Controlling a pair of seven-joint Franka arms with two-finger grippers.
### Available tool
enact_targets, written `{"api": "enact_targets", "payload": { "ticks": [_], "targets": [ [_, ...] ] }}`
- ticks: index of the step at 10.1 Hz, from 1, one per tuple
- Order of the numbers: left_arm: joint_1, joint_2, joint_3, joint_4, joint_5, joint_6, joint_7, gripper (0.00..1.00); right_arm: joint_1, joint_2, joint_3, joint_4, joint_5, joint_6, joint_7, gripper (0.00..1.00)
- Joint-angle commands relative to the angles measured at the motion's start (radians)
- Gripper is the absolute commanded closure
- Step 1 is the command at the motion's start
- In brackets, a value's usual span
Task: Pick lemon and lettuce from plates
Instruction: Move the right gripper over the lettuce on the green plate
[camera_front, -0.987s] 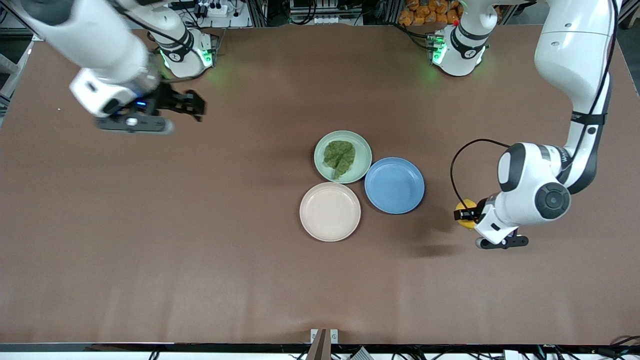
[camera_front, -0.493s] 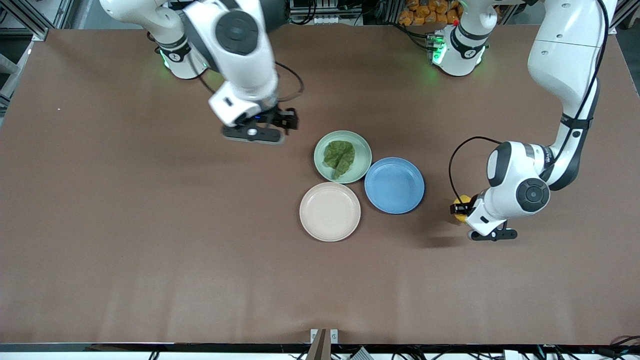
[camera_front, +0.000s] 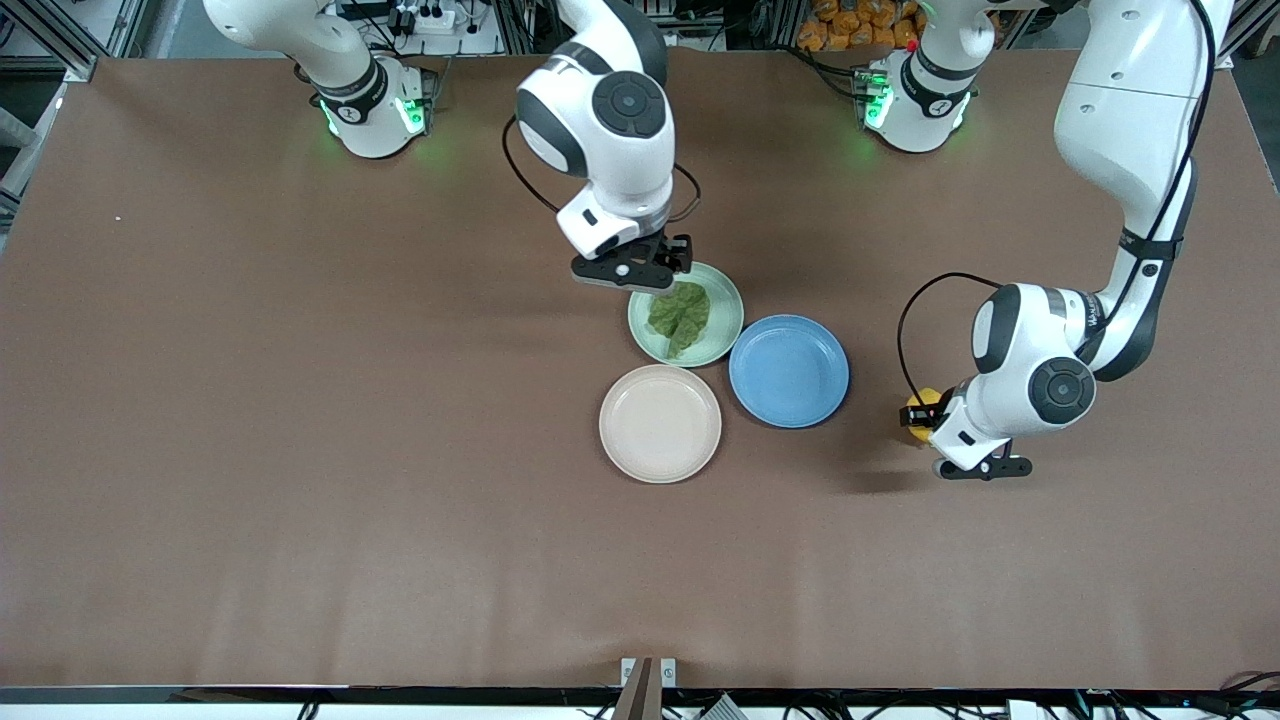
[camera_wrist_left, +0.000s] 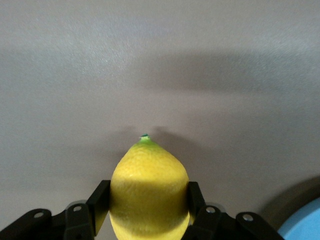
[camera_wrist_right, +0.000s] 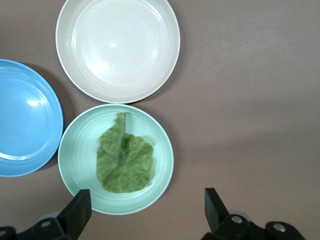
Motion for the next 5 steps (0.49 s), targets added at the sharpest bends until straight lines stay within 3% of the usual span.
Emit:
{"api": "enact_targets", "payload": {
  "ticks": [1,5],
  "targets": [
    [-0.008,-0.085,-0.001,-0.060,0.023,-0.004,-0.043,1.00,0.022,0.081,-0.009,0.024,0.035,0.079,0.072,0.00],
    [-0.005,-0.188,0.001,-0.111,0.023,-0.008,-0.066,1.00,0.035,0.179,-0.009,0.029,0.035,0.222,0.148,0.00]
  ]
}}
